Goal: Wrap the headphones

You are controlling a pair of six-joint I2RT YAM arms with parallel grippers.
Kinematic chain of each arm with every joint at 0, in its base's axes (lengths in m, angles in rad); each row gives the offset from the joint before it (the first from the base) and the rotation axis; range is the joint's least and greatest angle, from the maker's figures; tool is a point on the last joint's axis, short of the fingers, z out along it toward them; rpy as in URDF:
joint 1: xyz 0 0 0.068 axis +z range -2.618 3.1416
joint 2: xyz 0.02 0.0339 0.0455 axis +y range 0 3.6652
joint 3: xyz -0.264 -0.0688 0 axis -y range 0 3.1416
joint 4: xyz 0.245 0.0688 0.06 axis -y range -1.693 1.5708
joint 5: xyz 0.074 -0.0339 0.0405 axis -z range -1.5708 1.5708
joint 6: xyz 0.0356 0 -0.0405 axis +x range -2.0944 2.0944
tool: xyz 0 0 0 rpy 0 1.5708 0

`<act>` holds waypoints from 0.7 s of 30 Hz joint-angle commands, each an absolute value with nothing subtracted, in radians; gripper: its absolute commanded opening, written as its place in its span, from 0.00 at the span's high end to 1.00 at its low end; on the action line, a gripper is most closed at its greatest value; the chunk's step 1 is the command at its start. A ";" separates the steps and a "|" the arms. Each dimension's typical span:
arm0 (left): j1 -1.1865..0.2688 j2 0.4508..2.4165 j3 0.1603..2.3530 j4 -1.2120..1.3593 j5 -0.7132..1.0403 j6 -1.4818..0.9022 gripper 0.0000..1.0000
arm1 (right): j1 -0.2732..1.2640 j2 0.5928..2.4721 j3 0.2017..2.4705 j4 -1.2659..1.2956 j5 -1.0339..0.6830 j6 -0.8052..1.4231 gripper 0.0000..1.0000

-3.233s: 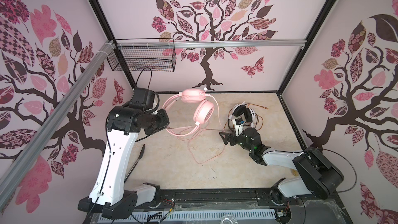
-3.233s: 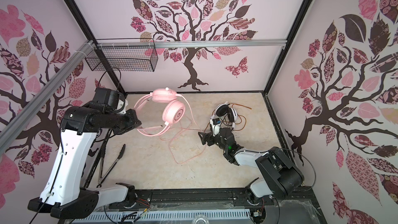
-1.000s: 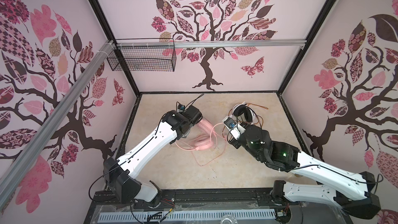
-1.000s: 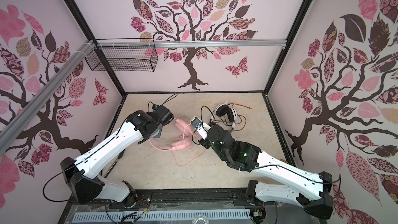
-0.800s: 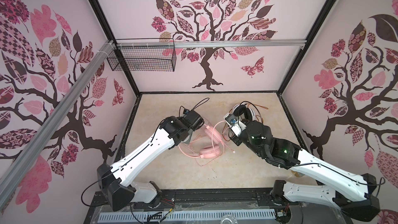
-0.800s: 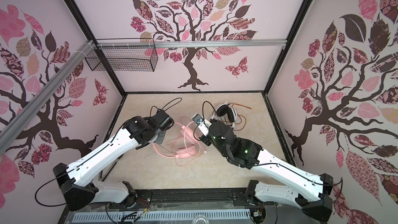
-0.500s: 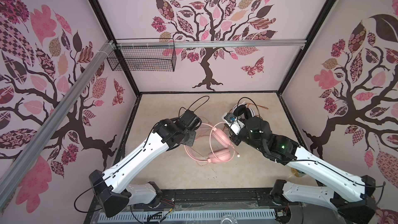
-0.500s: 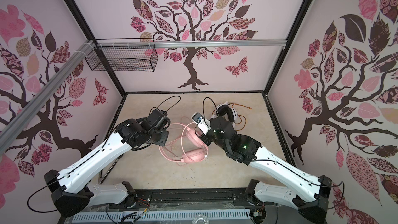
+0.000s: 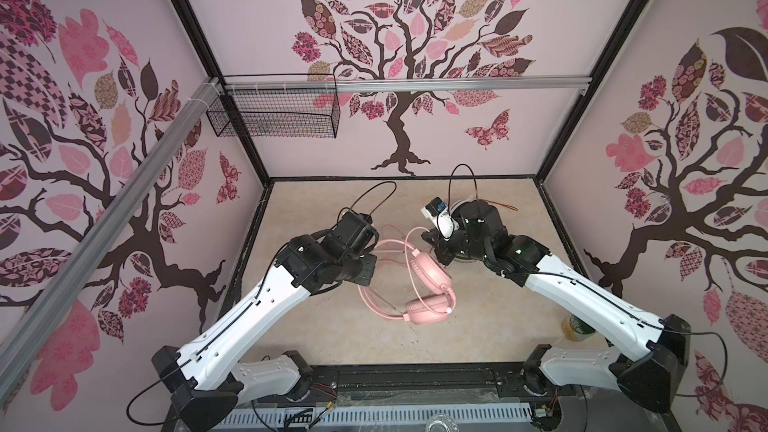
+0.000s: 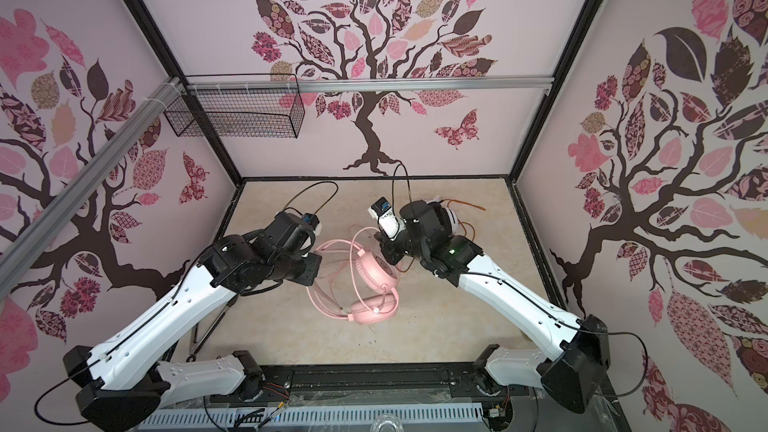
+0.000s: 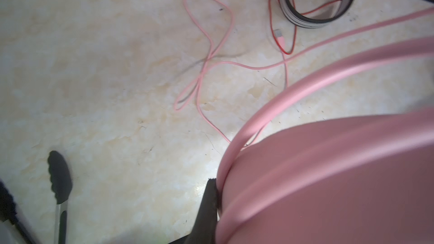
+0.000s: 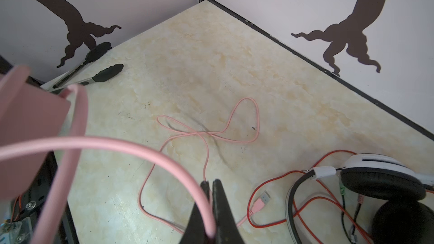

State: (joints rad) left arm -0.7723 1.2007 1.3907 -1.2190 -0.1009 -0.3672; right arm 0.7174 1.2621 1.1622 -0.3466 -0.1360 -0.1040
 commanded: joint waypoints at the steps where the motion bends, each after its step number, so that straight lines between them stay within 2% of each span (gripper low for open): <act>1: -0.776 1.164 1.384 -1.118 0.042 -0.364 1.00 | 0.716 1.273 1.188 -0.317 -0.155 -0.080 1.00; 12: -0.774 1.164 1.429 -1.114 0.059 -0.403 1.00 | 0.702 1.277 1.102 -0.235 -0.194 -0.010 0.98; 15: -0.765 1.167 1.472 -1.107 0.082 -0.426 1.00 | 0.695 1.283 1.026 -0.163 -0.287 0.041 0.82; 17: -0.739 1.181 1.519 -1.120 0.093 -0.448 1.00 | 0.692 1.282 0.974 -0.123 -0.343 0.071 0.60; 21: -0.598 1.225 1.607 -1.179 0.162 -0.493 1.00 | 0.664 1.230 0.837 -0.020 -0.426 0.152 0.24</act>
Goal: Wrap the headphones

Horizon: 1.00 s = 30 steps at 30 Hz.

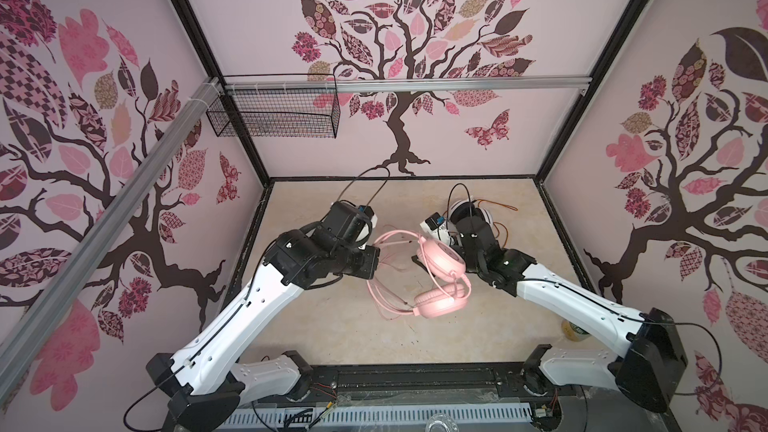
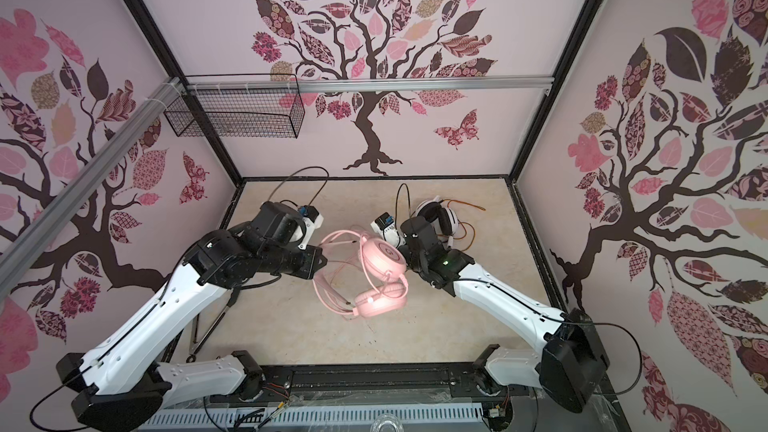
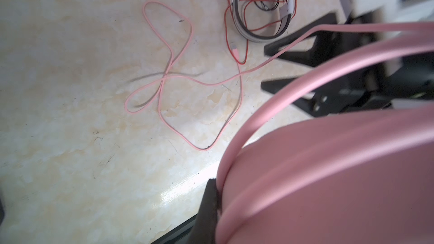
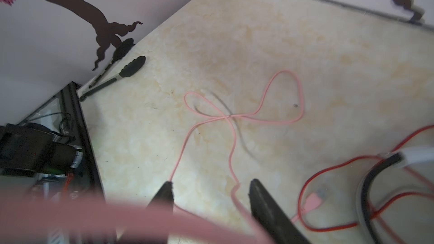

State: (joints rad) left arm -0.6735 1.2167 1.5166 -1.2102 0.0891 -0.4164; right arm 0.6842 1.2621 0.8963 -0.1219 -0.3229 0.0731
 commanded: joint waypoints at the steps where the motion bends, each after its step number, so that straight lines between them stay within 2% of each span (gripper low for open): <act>1: -0.570 1.231 1.618 -1.188 0.165 -0.497 1.00 | 0.655 1.213 0.805 0.008 -0.442 0.170 0.19; 3: -0.517 1.244 1.637 -1.206 0.170 -0.506 1.00 | 0.630 1.162 0.723 0.071 -0.476 0.206 0.11; 6: -0.435 1.264 1.655 -1.235 0.182 -0.533 1.00 | 0.598 1.094 0.616 0.164 -0.521 0.250 0.07; 10: -0.341 1.284 1.661 -1.265 0.222 -0.586 1.00 | 0.592 1.069 0.495 0.353 -0.550 0.327 0.06; 13: -0.327 1.305 1.694 -1.309 0.172 -0.605 1.00 | 0.594 1.143 0.431 0.558 -0.525 0.436 0.10; 17: -0.327 1.320 1.738 -1.364 0.087 -0.611 1.00 | 0.596 1.356 0.469 0.789 -0.554 0.658 0.16; 20: -0.327 1.312 1.753 -1.358 0.096 -0.612 1.00 | 0.611 1.553 0.601 0.817 -0.595 0.779 0.22; 24: -0.325 1.301 1.783 -1.349 0.117 -0.622 1.00 | 0.657 1.771 0.786 0.825 -0.596 0.822 0.24; 30: -0.325 1.290 1.810 -1.320 0.175 -0.635 1.00 | 0.706 2.033 1.007 0.887 -0.485 0.793 0.22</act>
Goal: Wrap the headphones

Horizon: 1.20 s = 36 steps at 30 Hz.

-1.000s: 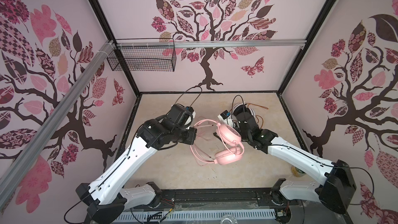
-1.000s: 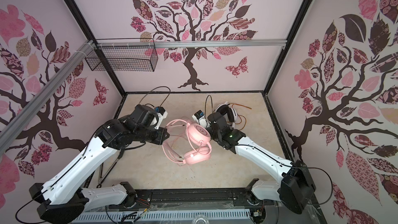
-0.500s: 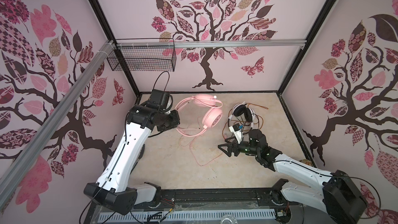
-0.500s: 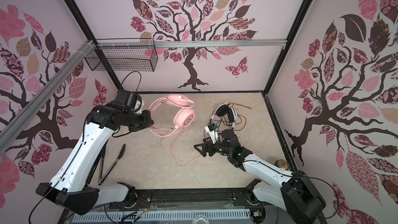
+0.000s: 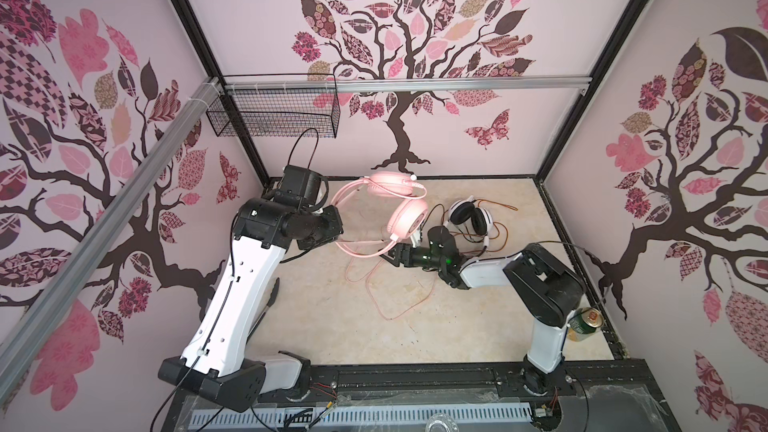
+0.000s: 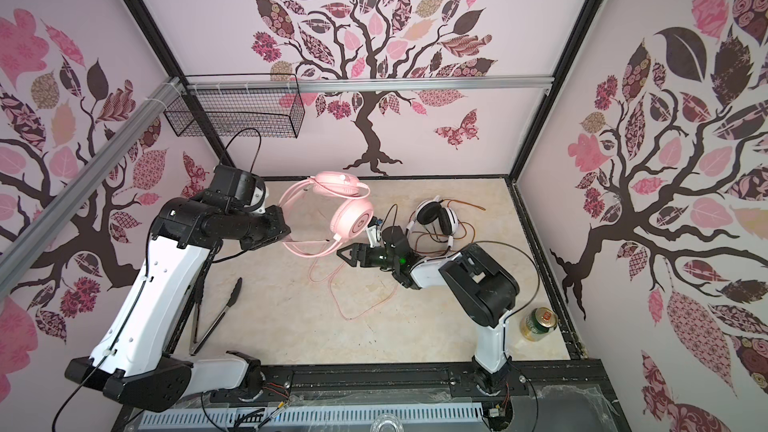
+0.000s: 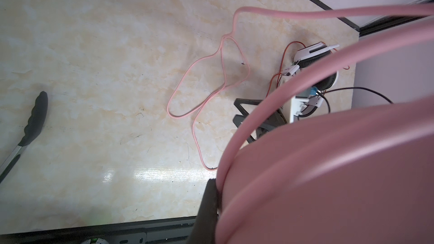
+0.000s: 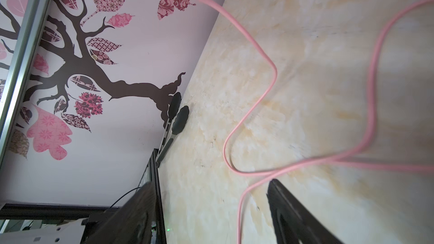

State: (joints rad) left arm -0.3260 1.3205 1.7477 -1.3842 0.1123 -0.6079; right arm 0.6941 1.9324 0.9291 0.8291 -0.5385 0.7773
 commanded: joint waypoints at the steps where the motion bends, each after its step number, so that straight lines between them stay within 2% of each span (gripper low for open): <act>1: -0.325 1.289 1.817 -1.318 0.181 -0.635 1.00 | 0.705 2.069 1.041 0.890 -0.462 0.784 0.23; 8: -0.325 1.290 1.842 -1.296 0.226 -0.640 1.00 | 0.722 2.232 1.274 0.824 -0.400 0.686 0.23; 14: -0.325 1.298 1.871 -1.294 0.252 -0.637 1.00 | 0.730 2.368 1.439 0.836 -0.366 0.739 0.25; 20: -0.325 1.313 1.907 -1.304 0.247 -0.629 1.00 | 0.757 2.437 1.533 0.830 -0.413 0.768 0.43; 22: -0.324 1.317 1.911 -1.304 0.240 -0.631 1.00 | 0.770 2.431 1.497 0.875 -0.425 0.784 0.58; 24: -0.321 1.320 1.910 -1.298 0.232 -0.633 1.00 | 0.783 2.405 1.414 0.954 -0.406 0.826 0.83; 26: -0.318 1.322 1.905 -1.291 0.213 -0.642 1.00 | 0.788 2.365 1.311 1.050 -0.393 0.867 0.97; 27: -0.313 1.323 1.901 -1.288 0.198 -0.645 1.00 | 0.789 2.336 1.255 1.079 -0.394 0.882 1.00; 30: -0.295 1.330 1.882 -1.266 0.156 -0.666 1.00 | 0.792 2.216 1.115 1.022 -0.423 0.873 1.00; 33: -0.250 1.330 1.830 -1.207 0.171 -0.711 1.00 | 0.805 2.046 1.012 0.806 -0.453 0.757 1.00; 36: -0.203 1.336 1.766 -1.120 0.227 -0.772 1.00 | 0.834 1.871 0.955 0.526 -0.408 0.589 1.00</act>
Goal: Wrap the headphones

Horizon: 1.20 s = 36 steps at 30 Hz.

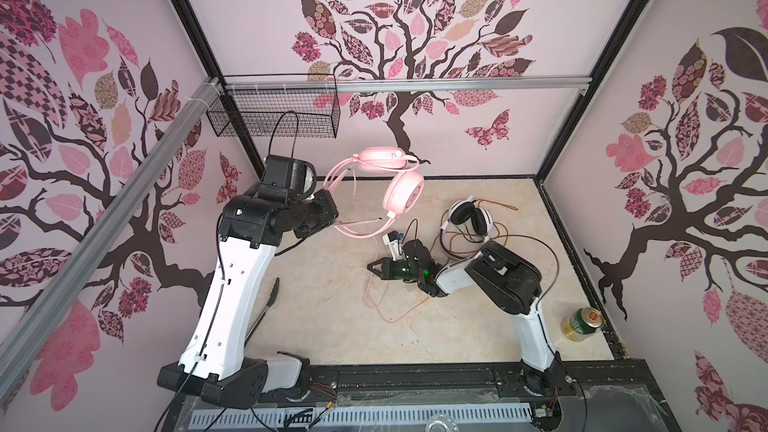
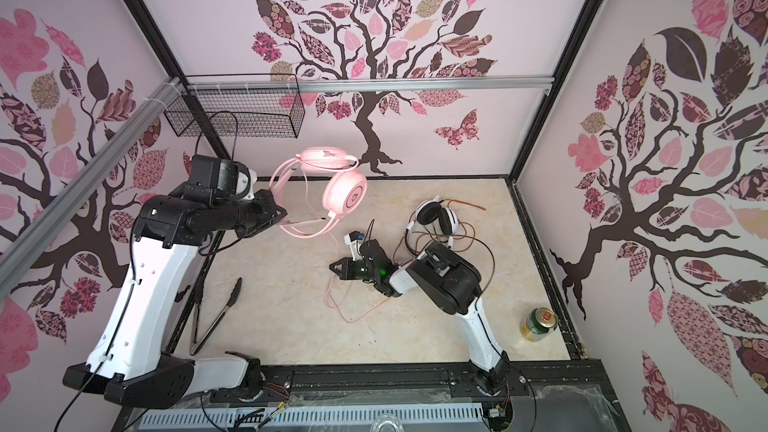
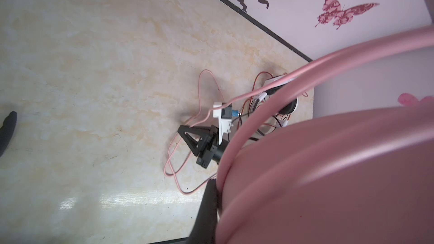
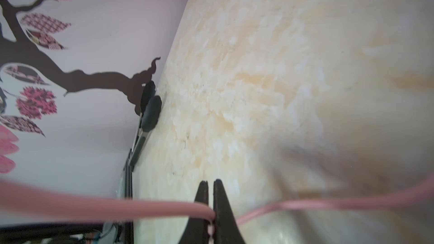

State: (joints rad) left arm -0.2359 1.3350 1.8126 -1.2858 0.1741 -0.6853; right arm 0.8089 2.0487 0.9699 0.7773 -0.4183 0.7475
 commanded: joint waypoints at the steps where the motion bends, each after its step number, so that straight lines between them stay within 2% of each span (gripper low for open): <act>1: -0.195 1.340 1.752 -1.100 0.235 -0.787 1.00 | 0.842 1.825 0.945 0.453 -0.395 0.553 1.00; 5: -0.188 1.366 1.733 -1.060 0.200 -0.813 1.00 | 0.867 1.625 0.893 0.217 -0.323 0.448 1.00; 12: -0.186 1.412 1.824 -1.168 0.092 -0.772 1.00 | 0.896 1.349 0.842 -0.070 -0.088 0.295 1.00; 20: -0.184 1.417 1.859 -1.243 -0.166 -0.749 1.00 | 0.906 1.121 0.842 -0.283 0.042 0.188 1.00; 24: -0.185 1.426 1.845 -1.248 -0.262 -0.753 1.00 | 0.955 1.076 0.896 -0.385 0.098 0.125 1.00; 31: -0.197 1.440 1.792 -1.275 -0.392 -0.748 1.00 | 1.101 1.100 1.045 -0.547 0.301 0.061 1.00; 36: -0.328 1.453 1.776 -1.338 -0.625 -0.742 1.00 | 1.165 1.157 1.146 -0.622 0.402 0.009 1.00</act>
